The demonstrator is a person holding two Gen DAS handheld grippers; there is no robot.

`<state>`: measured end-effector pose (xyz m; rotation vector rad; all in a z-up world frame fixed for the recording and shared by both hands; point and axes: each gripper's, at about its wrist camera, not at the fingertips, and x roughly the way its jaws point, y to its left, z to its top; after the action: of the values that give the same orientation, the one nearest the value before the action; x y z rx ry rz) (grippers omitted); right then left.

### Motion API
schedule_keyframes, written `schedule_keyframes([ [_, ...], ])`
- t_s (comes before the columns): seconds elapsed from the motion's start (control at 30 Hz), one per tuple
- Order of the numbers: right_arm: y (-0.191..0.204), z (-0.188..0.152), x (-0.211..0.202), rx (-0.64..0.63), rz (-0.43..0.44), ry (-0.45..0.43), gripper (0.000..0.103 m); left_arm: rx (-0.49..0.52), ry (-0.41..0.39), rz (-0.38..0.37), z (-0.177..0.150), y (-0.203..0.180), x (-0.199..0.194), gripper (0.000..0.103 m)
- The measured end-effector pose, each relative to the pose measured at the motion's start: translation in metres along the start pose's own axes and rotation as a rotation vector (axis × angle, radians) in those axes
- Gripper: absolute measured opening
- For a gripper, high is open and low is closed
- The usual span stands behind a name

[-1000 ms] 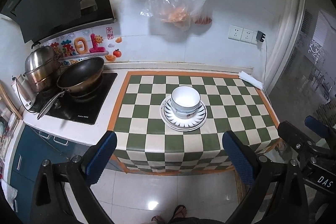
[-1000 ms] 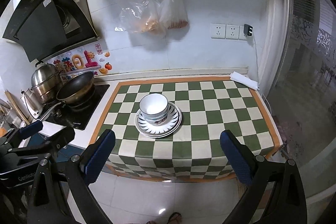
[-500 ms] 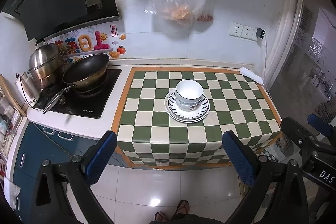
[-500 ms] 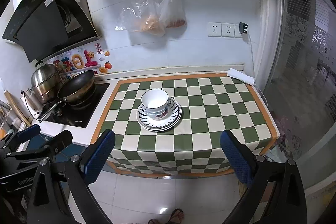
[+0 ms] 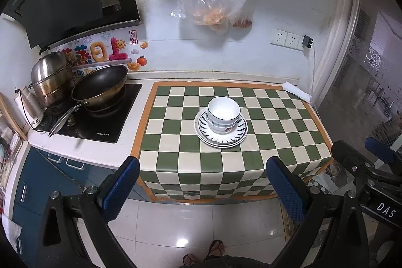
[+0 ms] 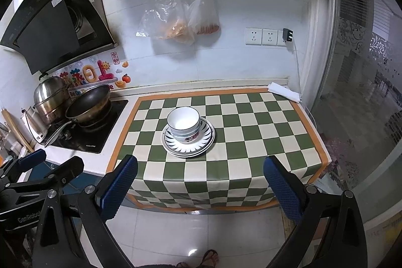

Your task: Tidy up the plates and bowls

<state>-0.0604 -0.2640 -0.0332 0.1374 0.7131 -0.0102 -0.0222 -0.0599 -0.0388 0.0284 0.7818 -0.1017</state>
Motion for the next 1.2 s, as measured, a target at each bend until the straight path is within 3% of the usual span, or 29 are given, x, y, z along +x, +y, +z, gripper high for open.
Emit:
schedule_keyframes([
  [1.2, -0.0042, 0.0027, 0.0025, -0.006, -0.024, 0.001, 0.102, -0.015, -0.007, -0.012, 0.0066, -0.0026, -0.0012, 0.103],
])
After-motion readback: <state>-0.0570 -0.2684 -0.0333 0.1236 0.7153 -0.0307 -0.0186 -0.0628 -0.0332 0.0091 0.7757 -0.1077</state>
